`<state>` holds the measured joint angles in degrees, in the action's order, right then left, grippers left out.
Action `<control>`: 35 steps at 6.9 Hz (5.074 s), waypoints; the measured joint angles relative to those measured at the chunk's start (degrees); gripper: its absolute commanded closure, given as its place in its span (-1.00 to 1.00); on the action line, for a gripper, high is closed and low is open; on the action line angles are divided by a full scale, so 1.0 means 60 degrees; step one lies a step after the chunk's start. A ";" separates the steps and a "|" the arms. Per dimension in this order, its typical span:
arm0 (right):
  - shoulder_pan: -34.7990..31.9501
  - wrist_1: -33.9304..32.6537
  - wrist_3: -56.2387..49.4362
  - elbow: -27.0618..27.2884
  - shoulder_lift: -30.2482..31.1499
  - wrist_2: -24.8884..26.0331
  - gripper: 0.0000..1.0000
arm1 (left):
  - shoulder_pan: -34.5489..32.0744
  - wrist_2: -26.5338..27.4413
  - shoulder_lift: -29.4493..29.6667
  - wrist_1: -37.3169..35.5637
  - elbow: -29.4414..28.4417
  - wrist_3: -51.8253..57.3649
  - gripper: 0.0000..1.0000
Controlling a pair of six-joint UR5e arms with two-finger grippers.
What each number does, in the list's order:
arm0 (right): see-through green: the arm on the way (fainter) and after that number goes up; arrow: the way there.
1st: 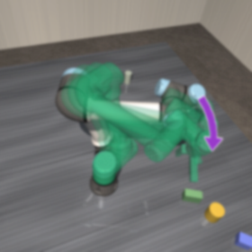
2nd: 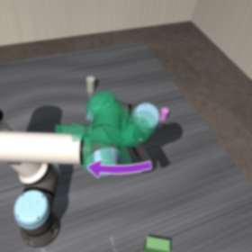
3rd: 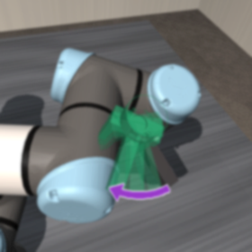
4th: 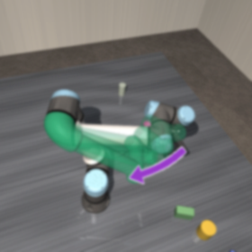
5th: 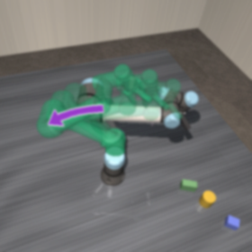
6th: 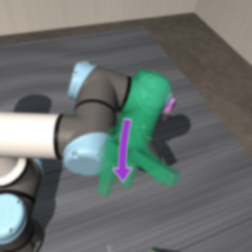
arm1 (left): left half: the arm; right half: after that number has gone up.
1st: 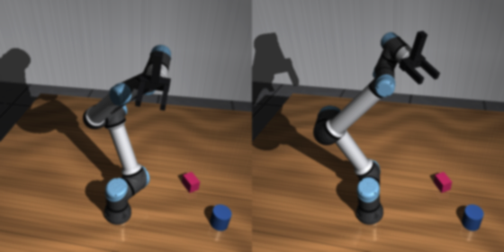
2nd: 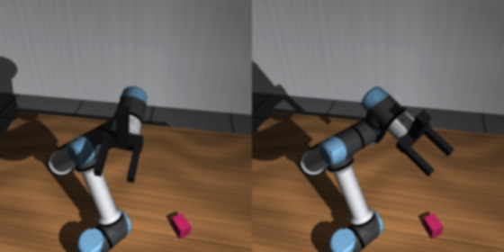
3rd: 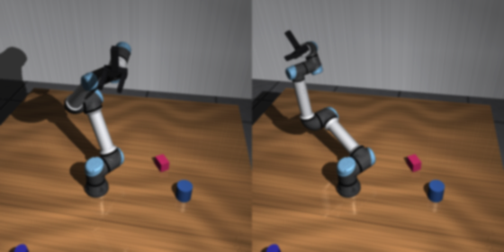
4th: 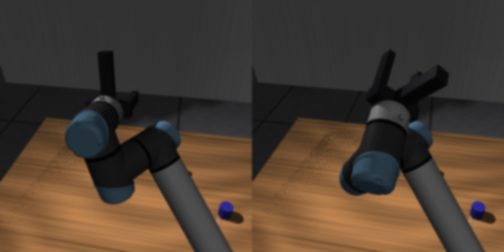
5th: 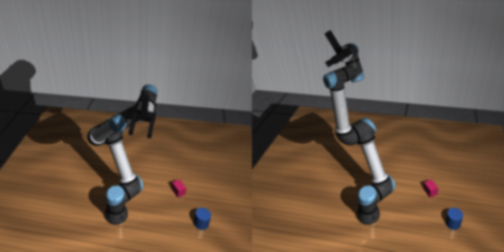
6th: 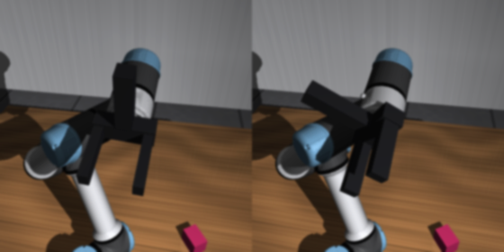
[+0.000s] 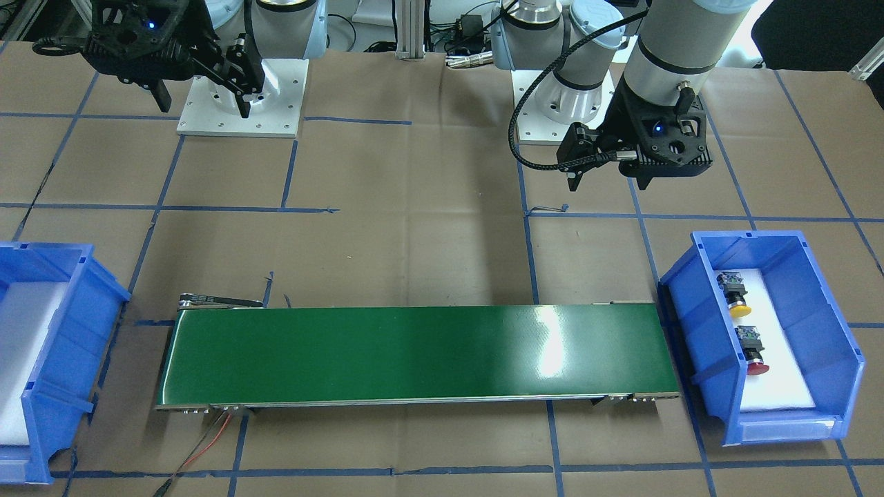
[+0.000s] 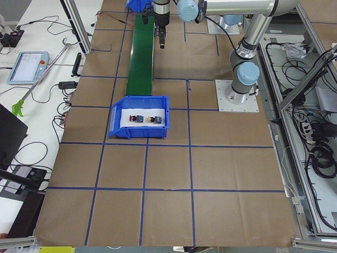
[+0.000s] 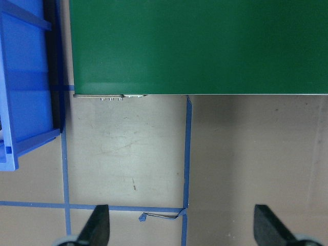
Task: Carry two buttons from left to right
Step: 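Move the left gripper from the conveyor end toward the blue bin, then lower the left gripper into the bin and grasp the yellow button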
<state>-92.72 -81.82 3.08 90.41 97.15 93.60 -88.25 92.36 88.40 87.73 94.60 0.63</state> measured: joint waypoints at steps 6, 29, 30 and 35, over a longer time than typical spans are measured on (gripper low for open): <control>-0.0007 0.0001 0.0003 0.0221 0.0007 -0.0013 -1.00 | 0.3710 0.0063 0.0153 -0.0191 0.0198 0.3882 -1.00; -0.0029 -0.0015 0.0014 0.0254 -0.0005 -0.0042 -1.00 | 0.5969 -0.0676 0.3348 -0.7329 0.3218 0.6854 0.92; -0.0030 -0.0015 0.0014 0.0255 -0.0005 -0.0043 -1.00 | 0.5965 -0.0657 0.3324 -0.7244 0.3132 0.6816 0.93; -0.0029 -0.0015 0.0014 0.0255 -0.0005 -0.0044 -1.00 | 0.5847 -0.0627 0.2636 -0.2247 -0.0189 0.6726 0.90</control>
<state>-92.90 -81.91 3.16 91.93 97.12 93.34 -53.17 88.60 104.22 74.25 93.46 40.99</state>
